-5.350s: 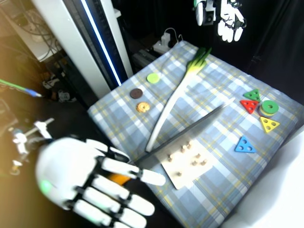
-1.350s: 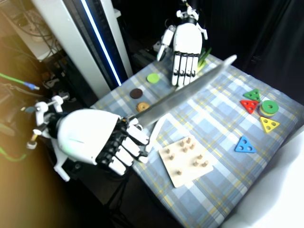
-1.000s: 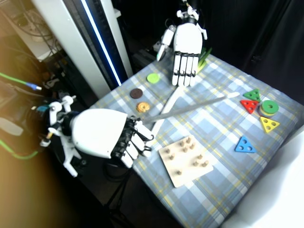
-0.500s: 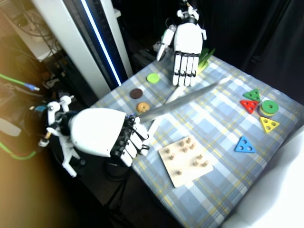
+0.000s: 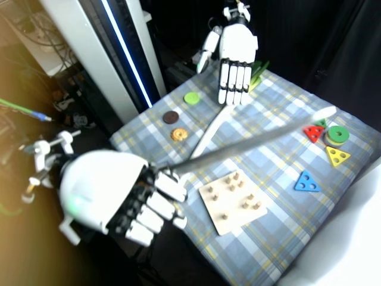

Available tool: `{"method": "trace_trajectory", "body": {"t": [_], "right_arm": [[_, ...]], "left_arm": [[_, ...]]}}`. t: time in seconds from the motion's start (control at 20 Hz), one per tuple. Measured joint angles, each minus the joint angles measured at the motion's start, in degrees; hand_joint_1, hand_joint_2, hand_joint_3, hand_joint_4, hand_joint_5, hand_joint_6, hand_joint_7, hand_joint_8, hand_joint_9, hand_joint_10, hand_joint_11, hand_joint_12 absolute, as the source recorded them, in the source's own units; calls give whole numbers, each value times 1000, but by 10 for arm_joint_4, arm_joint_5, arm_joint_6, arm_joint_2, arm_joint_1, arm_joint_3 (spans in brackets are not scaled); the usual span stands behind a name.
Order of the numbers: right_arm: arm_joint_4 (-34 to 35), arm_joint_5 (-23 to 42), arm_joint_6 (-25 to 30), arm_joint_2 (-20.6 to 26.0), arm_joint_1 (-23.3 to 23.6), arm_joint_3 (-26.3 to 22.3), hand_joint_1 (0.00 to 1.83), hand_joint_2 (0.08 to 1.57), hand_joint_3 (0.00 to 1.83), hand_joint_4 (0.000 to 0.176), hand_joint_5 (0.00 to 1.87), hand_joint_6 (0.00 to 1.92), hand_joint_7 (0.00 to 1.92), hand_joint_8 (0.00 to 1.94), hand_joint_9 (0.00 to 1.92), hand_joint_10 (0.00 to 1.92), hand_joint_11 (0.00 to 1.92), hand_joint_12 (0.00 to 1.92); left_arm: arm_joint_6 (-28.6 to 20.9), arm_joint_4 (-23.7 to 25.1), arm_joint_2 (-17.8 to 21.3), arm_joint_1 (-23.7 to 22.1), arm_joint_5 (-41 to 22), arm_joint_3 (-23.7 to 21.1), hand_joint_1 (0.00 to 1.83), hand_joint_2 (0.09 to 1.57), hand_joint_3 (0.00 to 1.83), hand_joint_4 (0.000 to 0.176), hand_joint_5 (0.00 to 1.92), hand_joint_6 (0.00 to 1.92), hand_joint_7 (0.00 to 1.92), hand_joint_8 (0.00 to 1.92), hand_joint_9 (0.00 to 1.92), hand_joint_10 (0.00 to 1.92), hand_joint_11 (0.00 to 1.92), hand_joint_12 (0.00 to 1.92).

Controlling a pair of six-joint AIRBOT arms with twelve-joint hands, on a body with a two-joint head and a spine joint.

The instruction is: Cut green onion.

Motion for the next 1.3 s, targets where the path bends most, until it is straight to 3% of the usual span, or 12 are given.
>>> {"method": "trace_trajectory", "body": {"t": [0.2, 0.3, 0.35, 0.4, 0.45, 0.75, 0.95, 1.1, 1.3], "right_arm": [[-3, -21, 0, -1, 16, 12, 457, 1489, 3, 95, 943, 1921, 1160, 1941, 1286, 1921, 1347, 1921], [-12, -37, 0, -2, 24, 18, 431, 1478, 0, 115, 910, 1921, 1132, 1941, 1267, 1921, 1339, 1921], [-14, -47, -1, -2, 28, 20, 428, 1466, 0, 143, 961, 1921, 1163, 1941, 1299, 1921, 1365, 1921], [-16, -50, -1, -2, 28, 21, 428, 1466, 0, 143, 961, 1921, 1163, 1941, 1299, 1921, 1365, 1921], [-23, -56, -1, -2, 31, 21, 442, 1478, 1, 159, 968, 1921, 1194, 1941, 1328, 1921, 1390, 1921], [-74, -100, 0, -3, 63, 24, 466, 1487, 1, 175, 1001, 1921, 1264, 1941, 1372, 1921, 1423, 1921], [-103, -132, -2, -3, 86, 31, 358, 1475, 2, 176, 988, 1921, 1260, 1941, 1363, 1921, 1418, 1921], [-135, -162, -3, -7, 116, 37, 440, 1464, 0, 175, 994, 1921, 1237, 1941, 1339, 1921, 1396, 1921], [-145, -172, -2, -10, 120, 37, 442, 1450, 0, 173, 986, 1921, 1218, 1941, 1321, 1921, 1380, 1921]], "left_arm": [[0, -26, 13, 10, -47, -5, 0, 1286, 7, 0, 3, 1, 0, 0, 0, 0, 0, 0], [0, -38, 15, 13, -62, -6, 0, 1289, 6, 0, 58, 18, 30, 9, 20, 7, 0, 0], [0, -42, 15, 16, -66, -6, 0, 1287, 5, 0, 48, 10, 28, 7, 26, 8, 11, 5], [0, -45, 16, 17, -66, -6, 0, 1287, 5, 0, 48, 10, 28, 7, 26, 8, 11, 5], [0, -47, 17, 19, -68, -6, 0, 1302, 10, 0, 74, 17, 52, 14, 39, 11, 0, 0], [0, -61, 18, 23, -80, -6, 0, 1324, 7, 0, 91, 5, 93, 6, 93, 9, 29, 18], [0, -62, 18, 23, -84, -6, 0, 1337, 9, 0, 104, 5, 104, 5, 97, 4, 26, 21], [0, -62, 18, 23, -87, -6, 0, 1335, 6, 0, 103, 2, 103, 3, 100, 4, 17, 20], [0, -62, 18, 23, -89, -6, 0, 1337, 5, 0, 112, 5, 116, 6, 112, 7, 31, 30]]}}
